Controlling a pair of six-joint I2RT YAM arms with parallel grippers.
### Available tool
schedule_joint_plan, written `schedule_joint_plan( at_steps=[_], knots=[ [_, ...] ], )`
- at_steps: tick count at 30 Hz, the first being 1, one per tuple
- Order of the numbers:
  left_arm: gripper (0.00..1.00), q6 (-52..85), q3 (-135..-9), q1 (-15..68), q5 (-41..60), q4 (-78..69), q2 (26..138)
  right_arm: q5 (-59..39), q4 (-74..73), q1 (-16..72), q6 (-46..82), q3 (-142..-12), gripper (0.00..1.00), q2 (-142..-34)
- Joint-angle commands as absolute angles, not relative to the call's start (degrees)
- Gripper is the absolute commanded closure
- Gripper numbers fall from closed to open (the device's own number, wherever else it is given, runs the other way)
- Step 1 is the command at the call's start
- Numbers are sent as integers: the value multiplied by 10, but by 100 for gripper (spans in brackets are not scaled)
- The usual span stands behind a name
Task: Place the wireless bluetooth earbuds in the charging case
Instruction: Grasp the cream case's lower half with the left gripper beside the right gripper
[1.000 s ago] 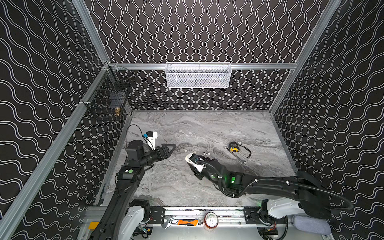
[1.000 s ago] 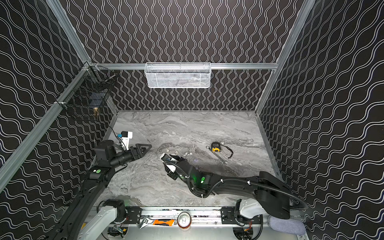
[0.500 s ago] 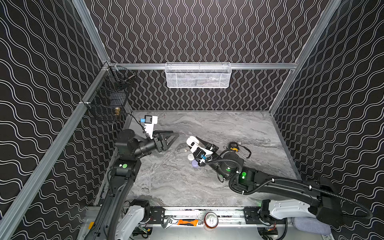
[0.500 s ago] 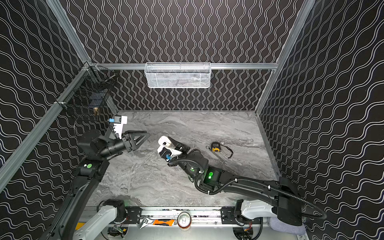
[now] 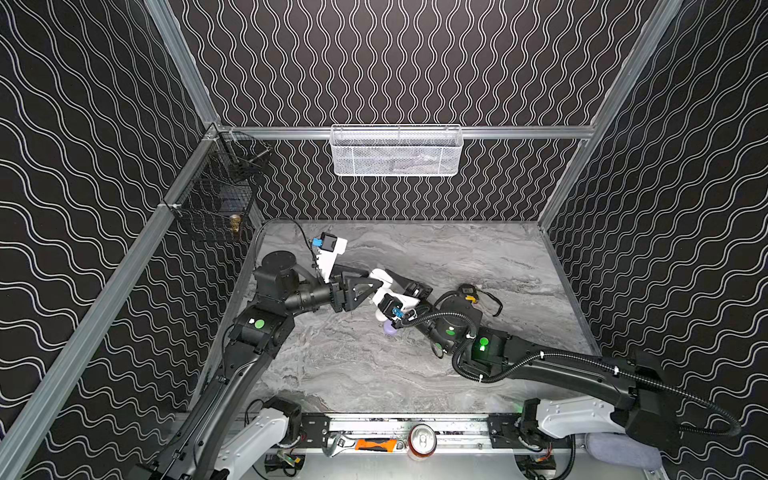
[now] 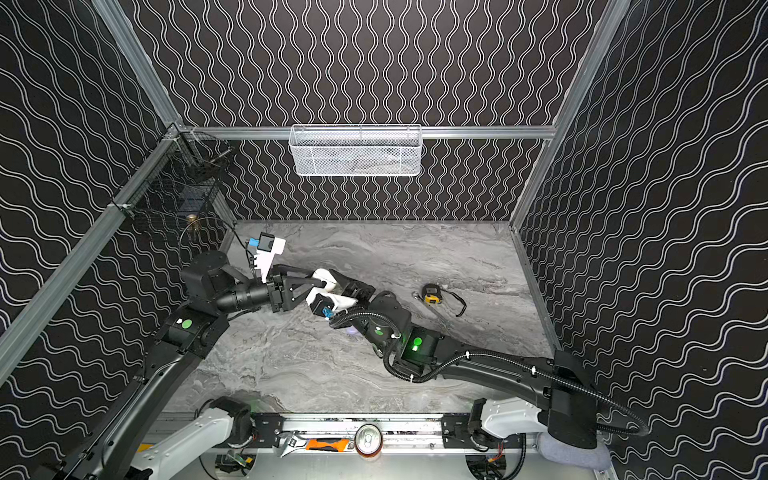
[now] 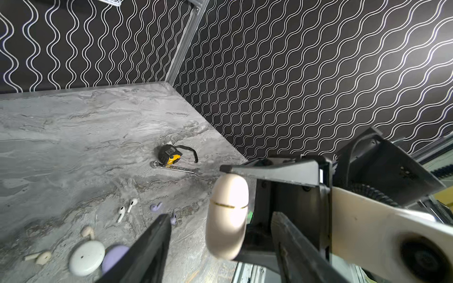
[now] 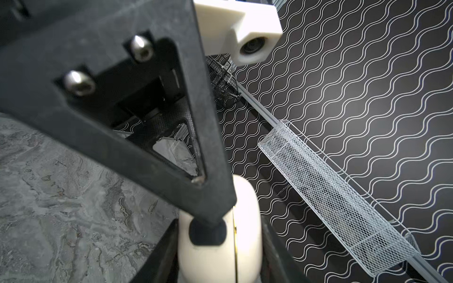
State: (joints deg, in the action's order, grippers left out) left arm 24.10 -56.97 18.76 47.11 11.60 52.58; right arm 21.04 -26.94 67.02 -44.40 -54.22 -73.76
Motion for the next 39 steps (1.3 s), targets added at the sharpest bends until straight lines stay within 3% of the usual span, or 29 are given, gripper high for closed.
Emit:
schedule_joint_plan(
  at_steps=[1,8,13,23,29,31,39],
  knots=[
    [36,215,-577,191,470,133,529,201,-282,670,-455,-549,67,-740],
    [40,224,-566,200,487,119,525,195,-282,670,-456,-556,67,-744],
    [37,227,-571,200,496,121,522,203,-284,661,-455,-562,67,-751],
    [46,242,-561,200,508,98,527,193,-289,659,-455,-559,67,-753],
    [58,248,-559,200,516,87,533,180,-292,659,-452,-555,67,-750],
    [67,242,-562,200,510,97,531,174,-295,660,-450,-552,66,-748],
    [61,246,-561,200,507,91,526,161,-285,659,-449,-563,66,-758]
  ],
)
